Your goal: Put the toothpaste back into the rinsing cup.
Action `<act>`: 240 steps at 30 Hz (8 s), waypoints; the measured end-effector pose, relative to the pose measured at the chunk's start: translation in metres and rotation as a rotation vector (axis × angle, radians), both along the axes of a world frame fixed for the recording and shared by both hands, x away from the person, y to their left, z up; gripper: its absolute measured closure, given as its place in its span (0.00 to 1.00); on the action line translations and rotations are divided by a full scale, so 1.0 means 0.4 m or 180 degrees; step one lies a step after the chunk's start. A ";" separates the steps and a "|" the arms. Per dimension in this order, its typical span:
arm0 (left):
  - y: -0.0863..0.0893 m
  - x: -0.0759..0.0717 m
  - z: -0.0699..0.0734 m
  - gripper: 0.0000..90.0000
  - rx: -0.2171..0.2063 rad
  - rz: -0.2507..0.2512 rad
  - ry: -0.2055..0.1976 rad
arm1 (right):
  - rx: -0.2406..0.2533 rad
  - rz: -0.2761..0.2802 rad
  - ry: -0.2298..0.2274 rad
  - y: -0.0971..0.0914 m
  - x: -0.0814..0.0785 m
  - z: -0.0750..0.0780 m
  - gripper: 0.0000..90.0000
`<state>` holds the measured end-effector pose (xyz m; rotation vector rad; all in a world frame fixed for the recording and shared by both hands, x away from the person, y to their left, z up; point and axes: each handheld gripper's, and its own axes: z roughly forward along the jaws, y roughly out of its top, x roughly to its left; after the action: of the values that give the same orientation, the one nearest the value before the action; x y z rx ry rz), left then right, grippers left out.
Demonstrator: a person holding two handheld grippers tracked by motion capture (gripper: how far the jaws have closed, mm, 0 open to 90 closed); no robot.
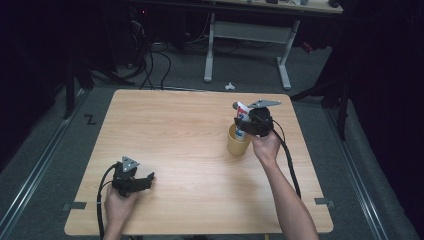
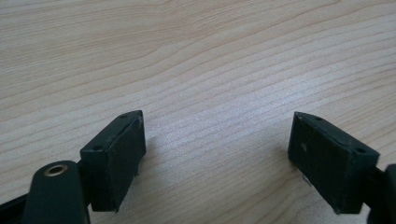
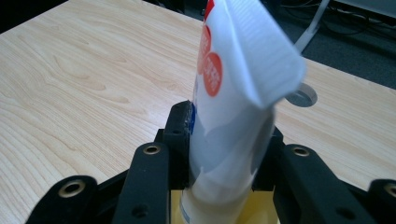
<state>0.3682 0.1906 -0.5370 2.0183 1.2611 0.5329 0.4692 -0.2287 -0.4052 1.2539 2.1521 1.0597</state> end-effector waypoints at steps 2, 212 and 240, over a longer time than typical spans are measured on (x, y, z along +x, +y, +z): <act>0.000 0.000 0.000 0.22 -0.0001 -0.0001 0.0000 | -0.0008 -0.0011 0.0021 -0.001 0.000 -0.006 0.74; -0.001 0.000 0.000 0.22 0.0002 -0.0003 -0.0006 | 0.0279 -0.0280 -0.0258 -0.222 -0.243 0.001 0.49; -0.001 0.000 0.000 0.22 0.0003 -0.0004 -0.0006 | 0.0295 -0.0356 -0.0229 -0.247 -0.281 -0.044 0.49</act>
<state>0.3683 0.1901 -0.5371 2.0188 1.2585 0.5348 0.3570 -0.3275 -0.4226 1.3400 1.9756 1.1508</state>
